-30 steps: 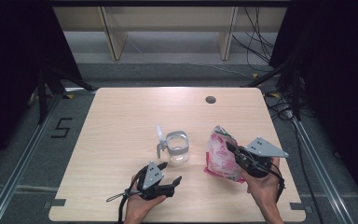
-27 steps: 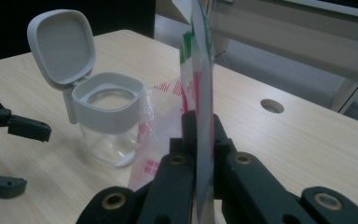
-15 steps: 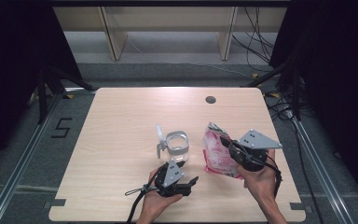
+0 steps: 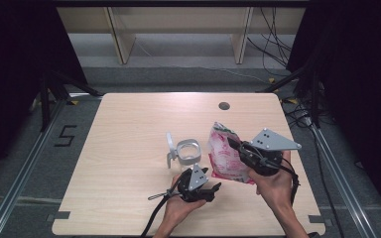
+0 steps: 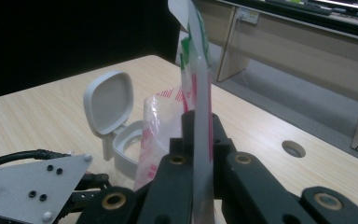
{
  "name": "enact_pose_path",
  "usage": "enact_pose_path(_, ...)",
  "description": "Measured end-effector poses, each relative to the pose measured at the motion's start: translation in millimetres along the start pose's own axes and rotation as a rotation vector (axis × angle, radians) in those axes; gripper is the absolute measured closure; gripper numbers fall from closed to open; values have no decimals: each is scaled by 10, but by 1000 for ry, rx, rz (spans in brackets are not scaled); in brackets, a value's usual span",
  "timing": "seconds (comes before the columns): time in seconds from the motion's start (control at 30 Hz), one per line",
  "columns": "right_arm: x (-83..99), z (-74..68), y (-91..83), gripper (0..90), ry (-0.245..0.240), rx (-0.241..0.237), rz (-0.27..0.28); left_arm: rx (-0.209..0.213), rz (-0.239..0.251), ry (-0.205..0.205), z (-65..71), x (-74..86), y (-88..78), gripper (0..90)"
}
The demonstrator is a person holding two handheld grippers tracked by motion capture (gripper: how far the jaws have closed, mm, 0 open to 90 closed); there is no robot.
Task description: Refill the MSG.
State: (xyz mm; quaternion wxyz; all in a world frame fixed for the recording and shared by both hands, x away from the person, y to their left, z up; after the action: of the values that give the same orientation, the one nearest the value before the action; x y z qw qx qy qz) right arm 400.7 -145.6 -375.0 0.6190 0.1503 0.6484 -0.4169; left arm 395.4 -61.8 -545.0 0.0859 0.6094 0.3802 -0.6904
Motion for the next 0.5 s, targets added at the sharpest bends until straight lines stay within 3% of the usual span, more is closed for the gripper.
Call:
enact_pose_path(0.17, -23, -38, -3, 900, 3, -2, -1, -3, 22, 1, 15, -25, 52, 428)
enact_pose_path(0.23, -39, -36, 8, 900, -23, 4, 3, 4, 42, 8, 46, -47, 72, 496)
enact_pose_path(0.3, -44, -55, 38, 900, -13, -10, -5, -31, 49, 39, 55, -60, 81, 583)
enact_pose_path(0.33, -40, -88, 70, 900, -5, -17, -26, -35, 69, 29, 48, -74, 92, 654)
enact_pose_path(0.37, -55, -66, 88, 900, -40, -2, -22, -35, 69, 29, 48, -74, 92, 670)
enact_pose_path(0.4, -51, -85, 102, 900, -25, -2, -40, -55, 64, 50, 20, -67, 106, 685)
enact_pose_path(0.43, -51, -85, 102, 900, -25, -2, -40, -55, 64, 50, 20, -67, 106, 694)
enact_pose_path(0.47, -69, -105, 165, 900, -21, -13, -50, -50, 74, 13, 29, -67, 117, 701)
enact_pose_path(0.5, -69, -105, 165, 900, -21, -13, -50, -50, 74, 13, 29, -67, 117, 705)
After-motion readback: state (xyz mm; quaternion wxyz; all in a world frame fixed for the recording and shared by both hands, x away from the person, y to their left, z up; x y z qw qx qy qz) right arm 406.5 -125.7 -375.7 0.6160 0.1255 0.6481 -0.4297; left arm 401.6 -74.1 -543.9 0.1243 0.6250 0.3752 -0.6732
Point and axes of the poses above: each handheld gripper's, and its own axes: y roughly forward along the jaws, x roughly out of its underside, z roughly to its right, the point moved 9 cm from there along y, roughly forward along the jaws
